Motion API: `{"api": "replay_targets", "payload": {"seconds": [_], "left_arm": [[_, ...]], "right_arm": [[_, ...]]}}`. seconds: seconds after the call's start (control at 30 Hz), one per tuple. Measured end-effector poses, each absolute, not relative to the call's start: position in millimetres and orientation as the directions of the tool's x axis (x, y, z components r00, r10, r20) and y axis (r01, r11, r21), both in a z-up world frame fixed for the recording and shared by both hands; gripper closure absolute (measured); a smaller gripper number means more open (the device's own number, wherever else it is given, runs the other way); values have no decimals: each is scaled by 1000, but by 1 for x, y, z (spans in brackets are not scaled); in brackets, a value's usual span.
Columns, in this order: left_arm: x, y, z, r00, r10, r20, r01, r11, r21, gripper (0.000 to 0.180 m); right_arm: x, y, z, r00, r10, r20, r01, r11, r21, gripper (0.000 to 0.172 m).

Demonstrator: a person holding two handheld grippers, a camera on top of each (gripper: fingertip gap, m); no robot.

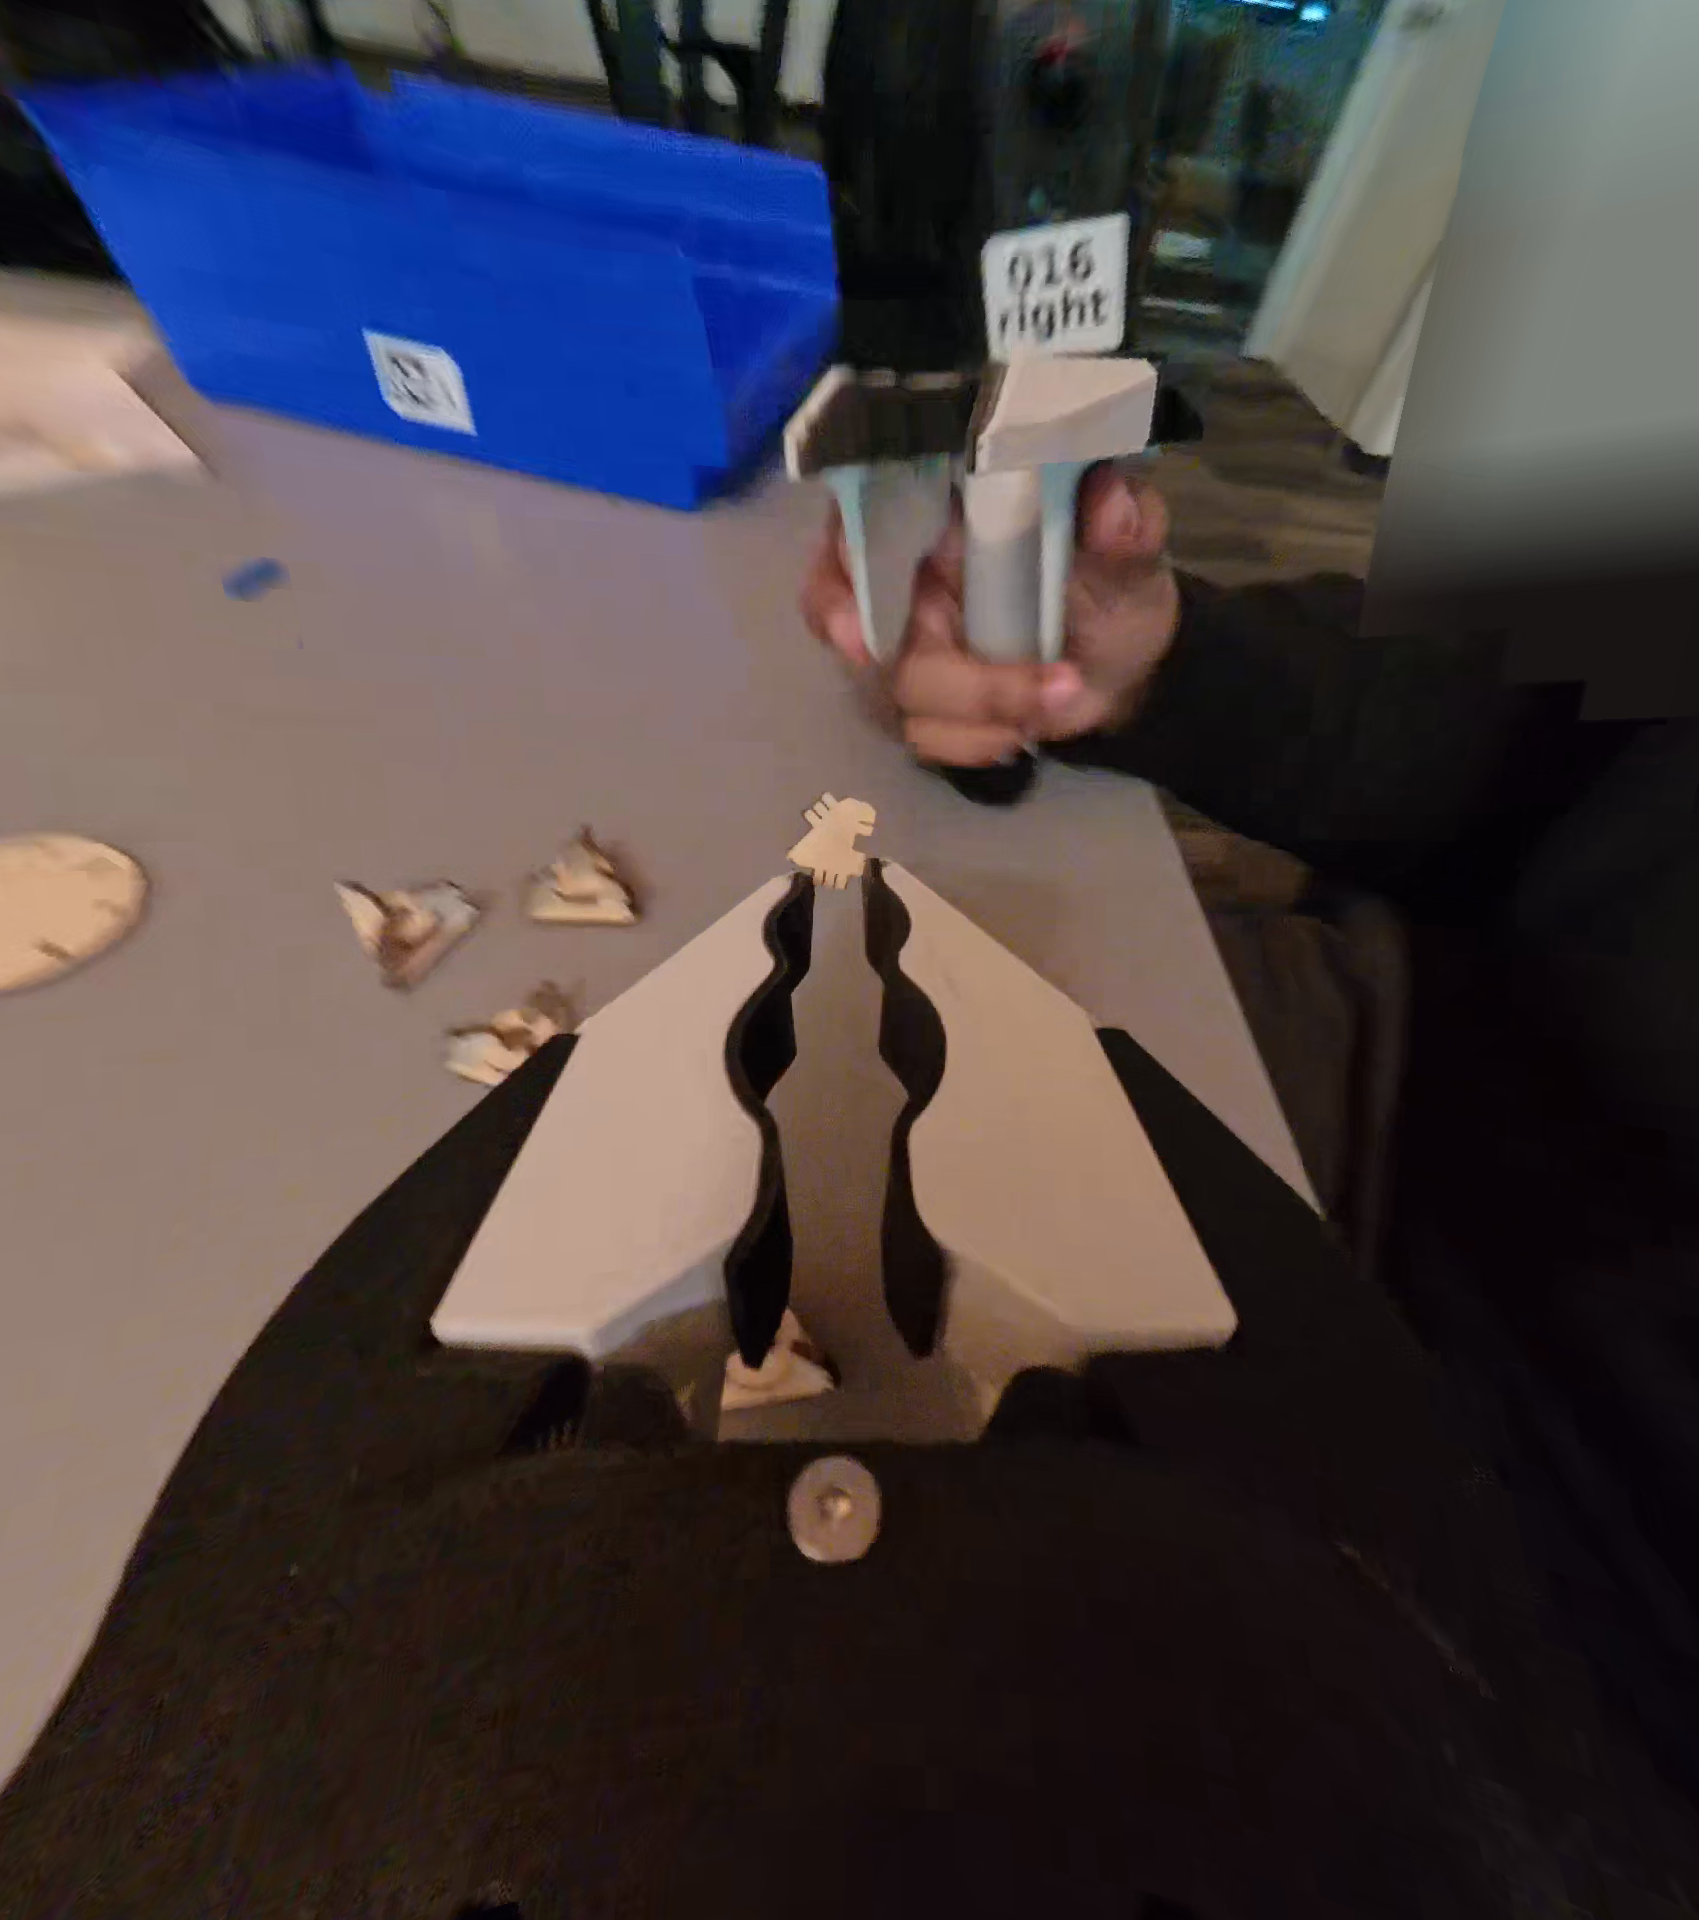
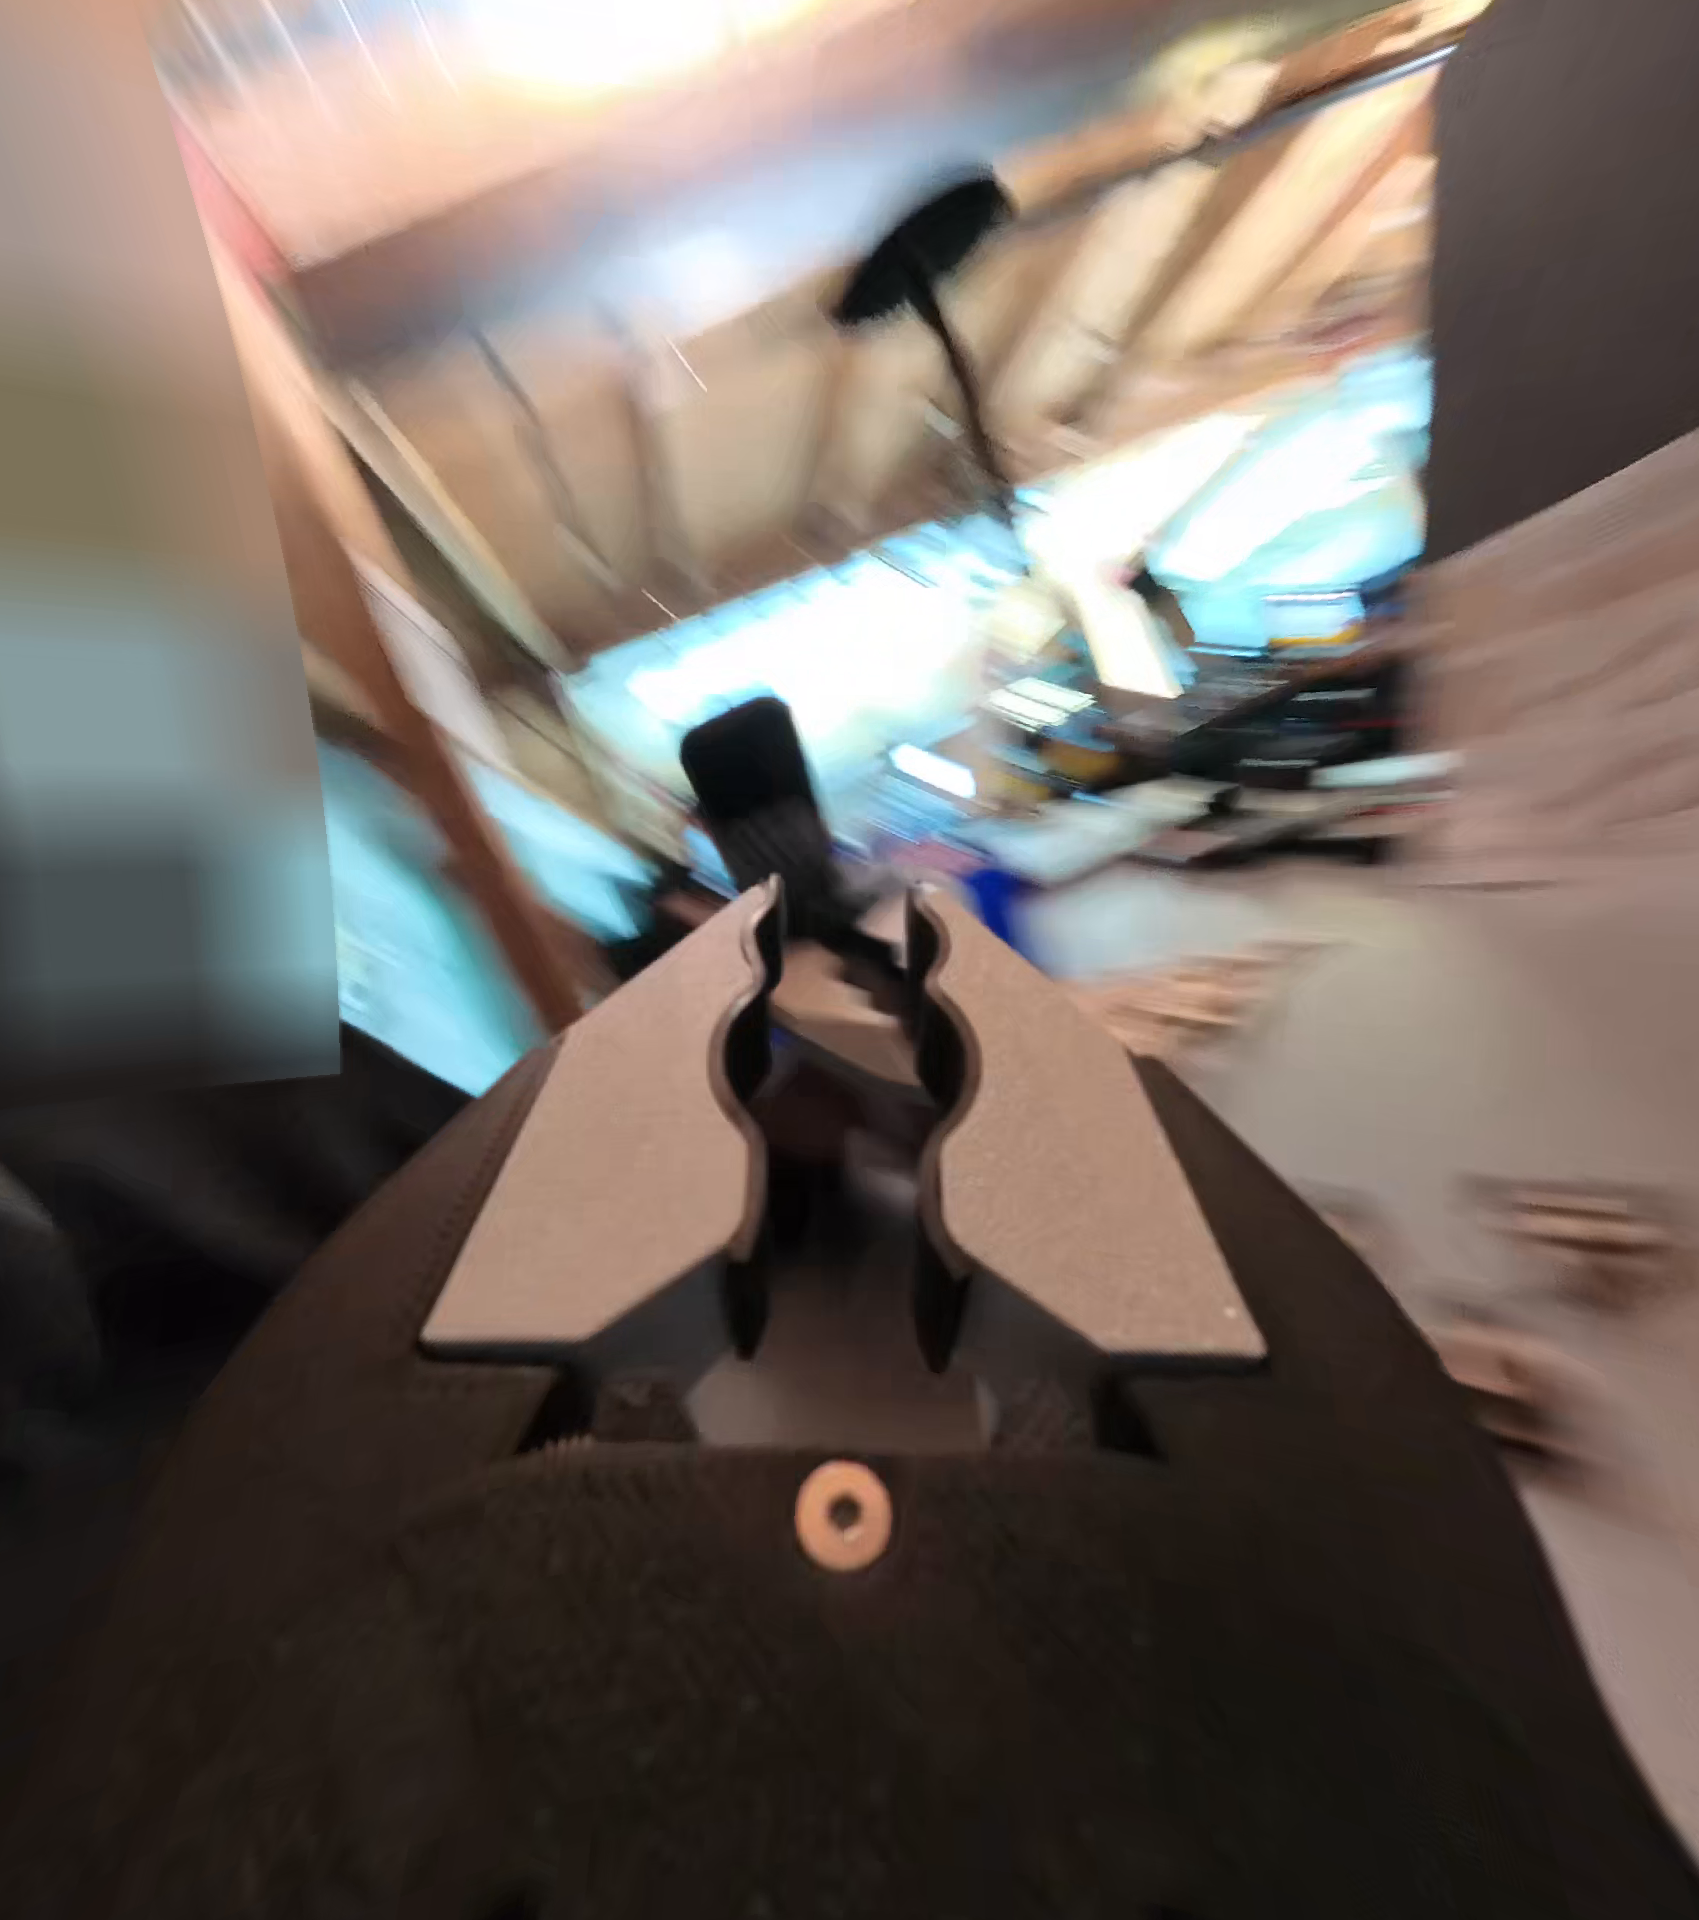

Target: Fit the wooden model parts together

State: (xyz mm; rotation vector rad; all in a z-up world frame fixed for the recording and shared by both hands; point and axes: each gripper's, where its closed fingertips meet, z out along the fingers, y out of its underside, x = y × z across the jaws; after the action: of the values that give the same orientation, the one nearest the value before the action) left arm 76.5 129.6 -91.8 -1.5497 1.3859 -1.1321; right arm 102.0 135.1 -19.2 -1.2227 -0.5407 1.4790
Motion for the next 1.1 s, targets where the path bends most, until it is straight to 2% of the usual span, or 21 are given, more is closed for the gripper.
{"api": "replay_targets", "payload": {"seconds": [0.07,0.13,0.2,0.27,0.4,0.6,0.8,1.1], "left_arm": [[72,123,-92,-47,-967,250,-320,-222,-921,172],[67,119,-85,-106,-937,334,-291,-292,-911,172],[64,113,-79,-176,-896,408,-279,-352,-893,173],[61,103,-75,-259,-835,486,-287,-414,-864,173],[60,82,-71,-387,-723,572,-336,-467,-818,172],[60,63,-58,-515,-578,632,-347,-534,-771,172],[60,56,-58,-537,-536,652,-374,-542,-753,172],[60,48,-56,-568,-496,657,-394,-537,-746,172]], "right_arm": [[110,140,-28,349,917,-193,-304,-84,-949,146],[121,136,-27,447,894,-19,-236,97,-967,152],[122,129,-26,462,885,60,-214,177,-961,158],[109,118,-32,381,921,77,-168,151,-974,164],[86,102,-42,235,972,2,-117,31,-993,152],[66,86,-52,160,987,24,-32,29,-999,151],[57,73,-44,54,996,-65,-105,-59,-993,153],[54,67,-47,35,999,-40,-81,-37,-996,161]]}}
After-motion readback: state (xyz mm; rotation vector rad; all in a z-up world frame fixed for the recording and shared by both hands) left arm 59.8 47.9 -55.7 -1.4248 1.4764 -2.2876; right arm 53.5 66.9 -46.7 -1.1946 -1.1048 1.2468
